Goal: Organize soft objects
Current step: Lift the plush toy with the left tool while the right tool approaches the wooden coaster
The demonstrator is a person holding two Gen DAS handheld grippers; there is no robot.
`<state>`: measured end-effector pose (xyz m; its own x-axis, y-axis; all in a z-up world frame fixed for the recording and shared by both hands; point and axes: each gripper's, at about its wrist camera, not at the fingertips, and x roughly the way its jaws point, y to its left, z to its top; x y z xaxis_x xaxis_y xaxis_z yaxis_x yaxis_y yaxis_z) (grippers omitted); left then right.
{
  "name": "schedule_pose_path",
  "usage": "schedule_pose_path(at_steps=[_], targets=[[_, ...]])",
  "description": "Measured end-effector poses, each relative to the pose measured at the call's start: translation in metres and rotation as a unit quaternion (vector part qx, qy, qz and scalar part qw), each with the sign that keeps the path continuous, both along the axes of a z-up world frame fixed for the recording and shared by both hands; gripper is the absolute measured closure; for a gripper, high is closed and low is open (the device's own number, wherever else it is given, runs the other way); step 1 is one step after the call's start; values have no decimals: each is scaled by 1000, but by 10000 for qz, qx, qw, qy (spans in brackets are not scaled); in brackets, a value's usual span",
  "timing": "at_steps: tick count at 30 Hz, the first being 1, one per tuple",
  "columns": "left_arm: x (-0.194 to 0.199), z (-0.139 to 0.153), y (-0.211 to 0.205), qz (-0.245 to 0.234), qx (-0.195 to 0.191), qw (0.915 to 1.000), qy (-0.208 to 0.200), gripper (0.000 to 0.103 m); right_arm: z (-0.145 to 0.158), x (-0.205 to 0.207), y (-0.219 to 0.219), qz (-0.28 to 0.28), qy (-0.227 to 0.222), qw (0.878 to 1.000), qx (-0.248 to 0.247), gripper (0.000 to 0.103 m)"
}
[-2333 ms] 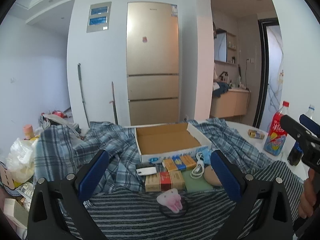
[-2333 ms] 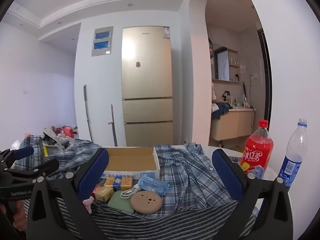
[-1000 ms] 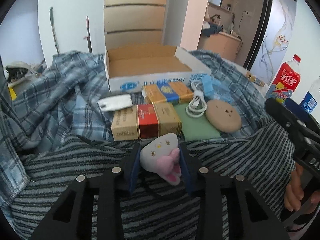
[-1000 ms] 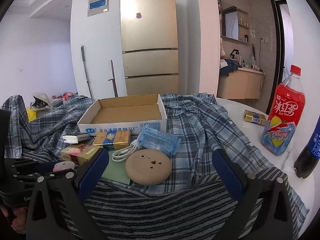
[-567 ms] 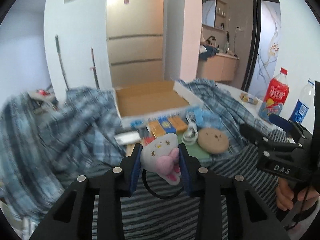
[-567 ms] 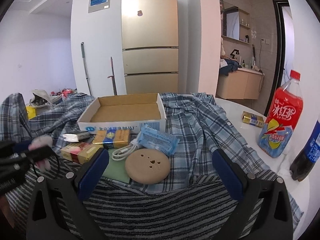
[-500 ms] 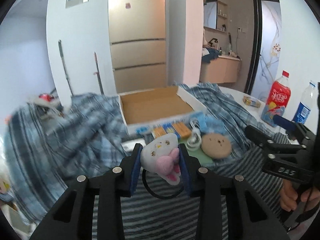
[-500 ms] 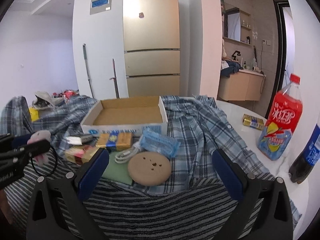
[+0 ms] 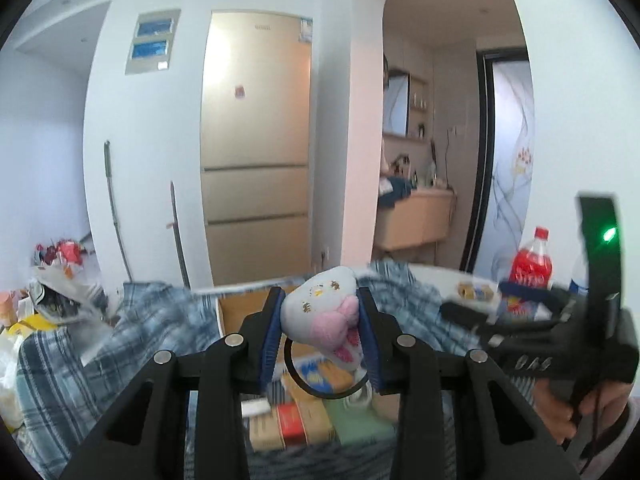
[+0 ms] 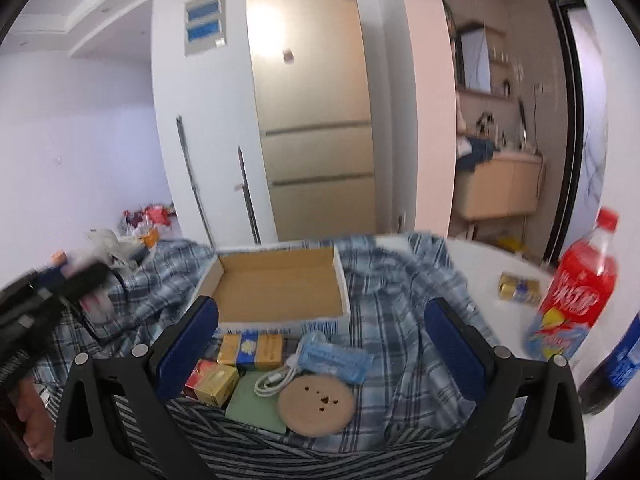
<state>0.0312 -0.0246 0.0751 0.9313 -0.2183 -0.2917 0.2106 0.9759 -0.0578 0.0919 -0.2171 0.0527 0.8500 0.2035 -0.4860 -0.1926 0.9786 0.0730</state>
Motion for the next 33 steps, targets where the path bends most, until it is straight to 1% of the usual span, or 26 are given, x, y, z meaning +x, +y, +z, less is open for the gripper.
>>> schedule_pose_path(at_steps=[2, 4, 7, 10, 13, 15, 18, 23, 28, 30, 33], targets=[[4, -7, 4, 84, -127, 9998, -153, 65, -12, 9, 0, -20, 209, 9998, -20, 1], [12, -18, 7, 215, -130, 9995, -186, 65, -25, 17, 1, -28, 433, 9990, -92, 1], [27, -43, 9, 376, -17, 9993, -82, 65, -44, 30, 1, 25, 810, 9966, -128, 3], [31, -63, 9, 414, 112, 9991, 14, 65, -58, 33, 0, -99, 897, 9959, -96, 5], [35, -78, 7, 362, 155, 9991, 171, 65, -73, 40, 4, -77, 1092, 9937, -227, 5], [35, -80, 4, 371, 208, 9989, 203, 65, -84, 44, 8, -4, 1275, 9915, -256, 5], [33, -82, 3, 450, 253, 9985, 167, 65, -95, 49, 15, 26, 1505, 9872, -524, 5], [36, -84, 1, 455, 306, 9982, 248, 65, -111, 56, 20, 74, 1892, 9796, -668, 5], [36, -86, 0, 443, 309, 9981, 289, 65, -118, 57, 23, 210, 2048, 9763, -669, 5], [37, -86, 1, 446, 302, 9980, 317, 65, -122, 60, 23, 219, 2184, 9736, -631, 5], [36, -86, 0, 458, 318, 9980, 312, 65, -128, 62, 27, 180, 2296, 9698, -802, 5]])
